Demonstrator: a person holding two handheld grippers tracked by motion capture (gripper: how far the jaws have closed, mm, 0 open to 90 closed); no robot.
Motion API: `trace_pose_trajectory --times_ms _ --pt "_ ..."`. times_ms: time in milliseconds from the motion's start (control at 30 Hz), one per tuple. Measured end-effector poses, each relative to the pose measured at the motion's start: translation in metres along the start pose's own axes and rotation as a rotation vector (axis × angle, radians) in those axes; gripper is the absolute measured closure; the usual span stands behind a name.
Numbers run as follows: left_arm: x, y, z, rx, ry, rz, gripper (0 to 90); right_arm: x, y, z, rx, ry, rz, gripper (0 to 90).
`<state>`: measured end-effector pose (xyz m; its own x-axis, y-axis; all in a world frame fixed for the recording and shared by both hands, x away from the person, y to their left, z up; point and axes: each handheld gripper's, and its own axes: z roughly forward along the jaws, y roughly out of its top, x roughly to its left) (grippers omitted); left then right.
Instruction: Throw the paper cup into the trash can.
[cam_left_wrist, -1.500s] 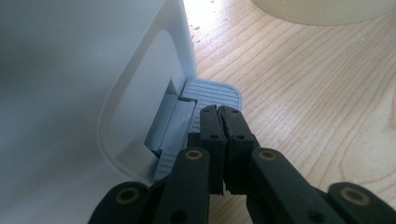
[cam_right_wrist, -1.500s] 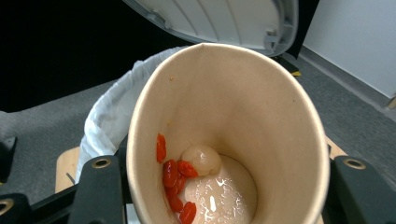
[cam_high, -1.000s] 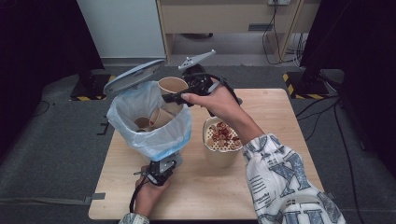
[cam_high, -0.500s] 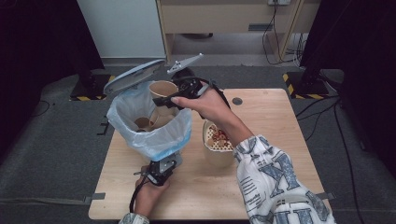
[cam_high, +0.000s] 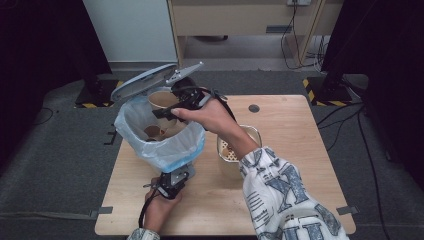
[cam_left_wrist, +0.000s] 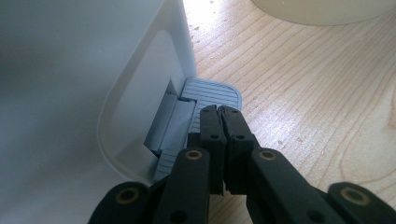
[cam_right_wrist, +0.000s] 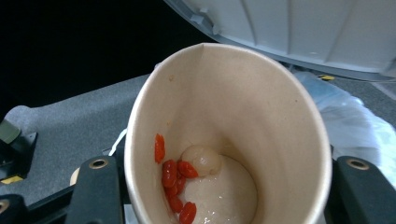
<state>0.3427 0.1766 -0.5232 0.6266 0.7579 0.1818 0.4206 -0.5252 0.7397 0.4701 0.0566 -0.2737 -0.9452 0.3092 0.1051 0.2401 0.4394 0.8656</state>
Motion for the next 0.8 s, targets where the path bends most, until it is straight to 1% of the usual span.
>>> trace_pose_trajectory --times_ms 33,133,167,333,367,400,433,467,500,567,633,700,800 --pt "0.0 0.0 0.0 0.001 0.0 0.001 87.5 0.002 0.001 0.004 -0.004 0.002 0.002 37.6" --pt "0.0 0.0 0.0 0.001 0.0 0.0 87.5 0.004 0.001 0.009 -0.006 0.008 0.004 37.4" --pt "0.0 0.0 0.0 0.001 0.0 0.001 87.5 0.006 0.001 0.013 -0.004 0.012 0.003 37.3" --pt "0.0 0.0 0.0 0.001 0.0 0.001 87.5 0.009 0.0 0.021 0.007 0.015 -0.002 37.0" --pt "0.0 0.0 0.0 0.001 0.001 0.0 87.5 0.01 0.0 0.025 0.011 0.013 -0.008 35.3" --pt "0.0 0.0 0.0 0.001 0.001 0.0 87.5 0.01 0.0 0.025 0.011 0.013 -0.008 35.3" --pt "0.0 0.0 0.0 0.001 0.001 0.0 87.5 0.011 -0.001 0.028 0.01 0.009 -0.011 33.4" --pt "0.0 0.0 0.0 0.0 0.001 0.0 87.5 0.012 -0.002 0.032 0.01 -0.003 -0.008 22.9" --pt "0.0 0.0 0.0 0.0 0.0 0.0 87.5 0.013 -0.003 0.034 0.01 -0.002 -0.004 17.5" --pt "0.0 0.0 0.0 0.0 0.0 0.001 87.4 0.013 -0.004 0.035 0.013 -0.004 -0.009 16.9" --pt "0.0 0.0 0.0 0.0 0.0 0.0 87.5 0.014 -0.006 0.034 0.01 -0.007 -0.013 14.5" --pt "0.0 0.0 0.0 0.001 0.0 0.001 87.5 0.013 -0.009 0.031 0.014 -0.013 -0.005 13.3" --pt "0.0 0.0 0.0 0.001 0.001 0.002 87.4 0.01 -0.01 0.028 0.015 -0.016 -0.005 12.7"
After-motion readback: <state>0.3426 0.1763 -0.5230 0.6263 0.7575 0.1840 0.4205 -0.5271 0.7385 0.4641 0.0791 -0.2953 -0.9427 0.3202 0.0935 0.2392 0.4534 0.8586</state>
